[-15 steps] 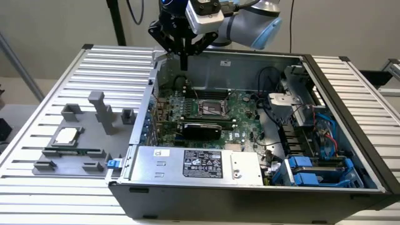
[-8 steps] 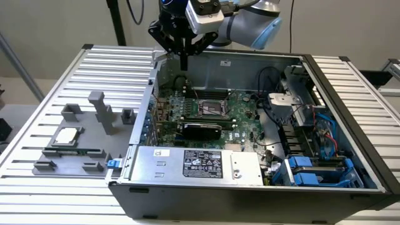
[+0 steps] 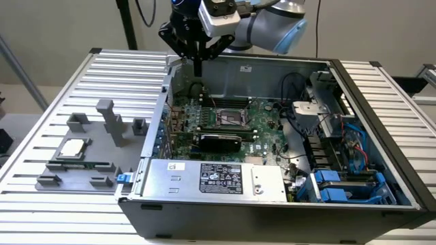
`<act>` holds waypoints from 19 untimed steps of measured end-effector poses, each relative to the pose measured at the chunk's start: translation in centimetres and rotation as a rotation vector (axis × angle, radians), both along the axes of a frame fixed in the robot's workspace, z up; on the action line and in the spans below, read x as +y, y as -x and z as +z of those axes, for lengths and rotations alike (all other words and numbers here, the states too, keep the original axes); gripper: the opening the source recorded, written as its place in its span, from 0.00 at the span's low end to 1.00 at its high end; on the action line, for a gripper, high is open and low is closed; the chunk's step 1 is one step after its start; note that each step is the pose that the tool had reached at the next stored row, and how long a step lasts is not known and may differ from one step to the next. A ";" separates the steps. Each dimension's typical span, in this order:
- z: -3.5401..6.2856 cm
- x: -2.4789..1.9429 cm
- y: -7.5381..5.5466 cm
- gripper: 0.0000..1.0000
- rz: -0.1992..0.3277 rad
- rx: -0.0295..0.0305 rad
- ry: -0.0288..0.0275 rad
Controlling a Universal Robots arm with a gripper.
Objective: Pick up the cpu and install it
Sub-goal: 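Reach for the cpu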
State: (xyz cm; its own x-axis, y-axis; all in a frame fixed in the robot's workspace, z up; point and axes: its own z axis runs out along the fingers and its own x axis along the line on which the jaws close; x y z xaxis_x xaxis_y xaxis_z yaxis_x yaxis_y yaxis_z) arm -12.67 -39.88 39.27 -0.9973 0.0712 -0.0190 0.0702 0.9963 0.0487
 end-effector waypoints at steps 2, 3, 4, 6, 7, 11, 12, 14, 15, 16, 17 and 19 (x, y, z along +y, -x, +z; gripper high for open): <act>-0.01 -0.02 0.8 0.11 0.000 -0.0002 -0.0001; 0.00 -0.04 1.3 0.11 0.000 -0.0003 -0.0001; -0.01 -0.07 1.7 0.11 0.000 -0.0004 -0.0001; 0.00 -0.14 2.7 0.11 0.000 -0.0008 0.0000; -0.01 -0.19 3.1 0.11 0.000 -0.0011 0.0000; -0.01 -0.38 4.9 0.11 0.000 -0.0019 0.0004; -0.01 -0.44 5.4 0.11 0.000 -0.0021 0.0005; -0.01 -0.57 6.3 0.11 0.000 -0.0028 0.0007; -0.01 -0.64 6.7 0.11 0.000 -0.0030 0.0009; -0.01 -0.71 7.2 0.11 0.000 -0.0034 0.0010; -0.01 -0.78 7.6 0.11 0.000 -0.0037 0.0012; -0.01 -0.93 8.5 0.11 0.000 -0.0043 0.0016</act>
